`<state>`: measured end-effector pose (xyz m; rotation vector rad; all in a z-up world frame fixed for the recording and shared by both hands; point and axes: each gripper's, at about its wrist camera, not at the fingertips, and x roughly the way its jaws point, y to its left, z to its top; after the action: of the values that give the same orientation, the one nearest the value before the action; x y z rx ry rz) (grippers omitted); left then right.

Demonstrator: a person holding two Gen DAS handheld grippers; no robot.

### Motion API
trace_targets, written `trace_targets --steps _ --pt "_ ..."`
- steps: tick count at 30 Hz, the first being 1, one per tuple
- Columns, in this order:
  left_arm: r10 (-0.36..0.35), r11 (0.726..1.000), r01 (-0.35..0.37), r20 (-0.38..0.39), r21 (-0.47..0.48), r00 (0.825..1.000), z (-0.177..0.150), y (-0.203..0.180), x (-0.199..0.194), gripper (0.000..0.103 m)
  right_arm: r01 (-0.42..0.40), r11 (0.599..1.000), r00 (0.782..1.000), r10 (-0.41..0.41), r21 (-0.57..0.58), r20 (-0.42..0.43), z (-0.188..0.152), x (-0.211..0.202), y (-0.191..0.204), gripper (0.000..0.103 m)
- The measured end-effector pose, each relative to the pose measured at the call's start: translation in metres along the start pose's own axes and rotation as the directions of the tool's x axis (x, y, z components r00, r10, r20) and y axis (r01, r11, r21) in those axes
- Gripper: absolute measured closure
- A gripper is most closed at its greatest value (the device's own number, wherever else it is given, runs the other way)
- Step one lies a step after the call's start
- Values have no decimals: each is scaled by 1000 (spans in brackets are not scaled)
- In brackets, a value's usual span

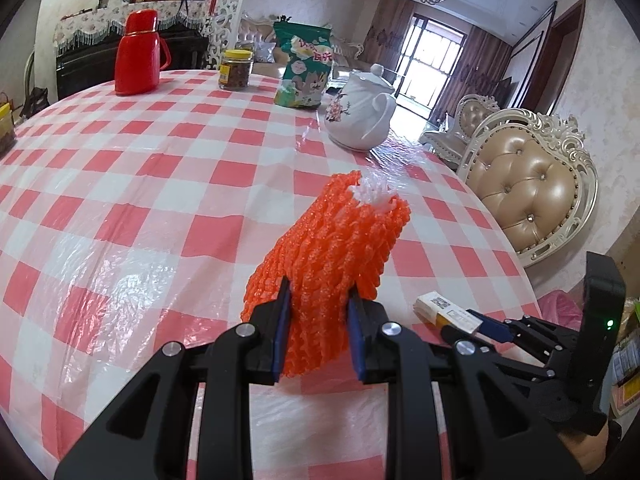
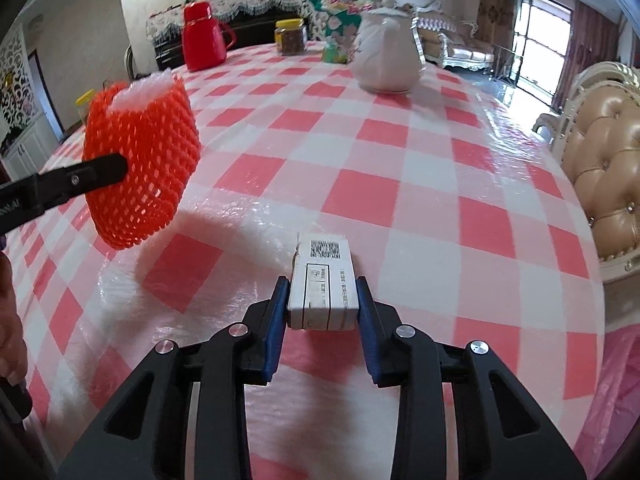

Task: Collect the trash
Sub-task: 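Carry the orange net and white box with both tools over the wastebasket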

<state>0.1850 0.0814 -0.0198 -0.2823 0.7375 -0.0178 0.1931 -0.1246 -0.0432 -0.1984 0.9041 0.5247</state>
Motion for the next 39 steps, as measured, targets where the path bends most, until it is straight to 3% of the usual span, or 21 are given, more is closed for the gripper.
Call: trace_targets --steps 21,30,39 --pt "-102 989 101 3 107 995 -13 -82 -15 79 85 987 988 -102 140 115 -39 -89 -66 71" --pt "-183 966 181 -7 185 983 -18 -153 -22 79 169 959 966 -207 228 152 -71 -138 -125 71" --pt "-282 920 286 -57 268 958 -32 -241 -17 78 250 914 941 -307 320 142 -109 -174 -186 71"
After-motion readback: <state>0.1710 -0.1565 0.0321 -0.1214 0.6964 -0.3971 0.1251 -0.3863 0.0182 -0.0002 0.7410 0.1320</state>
